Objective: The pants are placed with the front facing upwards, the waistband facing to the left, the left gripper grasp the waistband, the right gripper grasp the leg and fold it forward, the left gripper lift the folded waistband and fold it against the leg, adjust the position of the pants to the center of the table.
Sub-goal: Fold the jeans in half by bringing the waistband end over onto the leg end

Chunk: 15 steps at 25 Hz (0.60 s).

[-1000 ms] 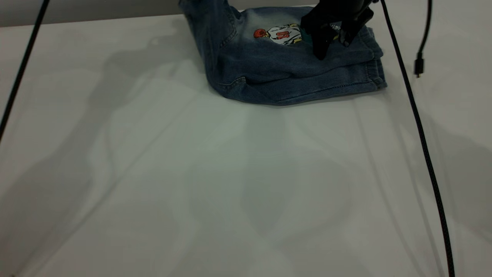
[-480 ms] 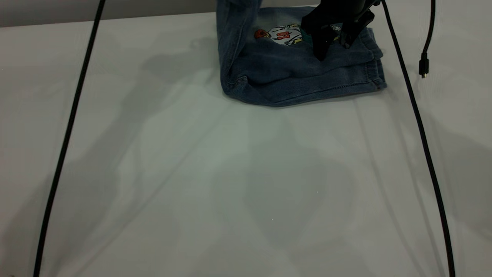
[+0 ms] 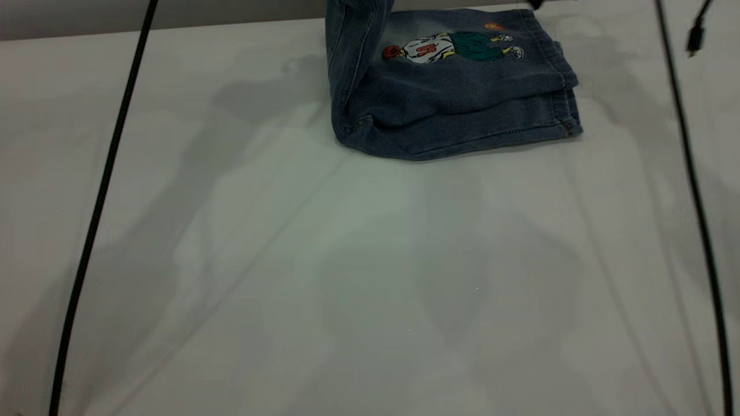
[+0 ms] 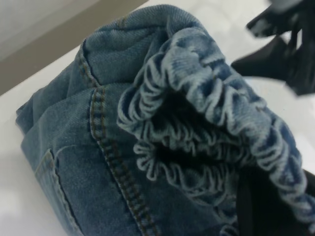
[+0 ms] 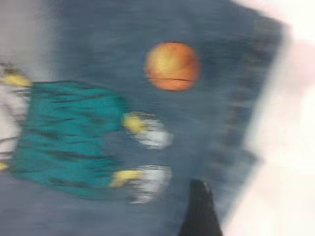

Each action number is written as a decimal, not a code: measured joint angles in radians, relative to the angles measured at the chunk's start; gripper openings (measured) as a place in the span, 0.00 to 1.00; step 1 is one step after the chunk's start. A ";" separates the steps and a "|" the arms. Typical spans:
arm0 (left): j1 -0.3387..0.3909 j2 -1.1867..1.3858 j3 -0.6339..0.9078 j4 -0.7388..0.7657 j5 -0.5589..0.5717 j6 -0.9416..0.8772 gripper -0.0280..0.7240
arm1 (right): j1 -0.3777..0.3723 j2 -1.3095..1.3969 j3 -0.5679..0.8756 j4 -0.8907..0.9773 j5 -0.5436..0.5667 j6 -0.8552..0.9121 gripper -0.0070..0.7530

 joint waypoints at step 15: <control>-0.143 0.070 0.001 -0.001 -0.208 0.024 0.20 | -0.175 -0.038 -0.011 0.040 -0.007 0.005 0.59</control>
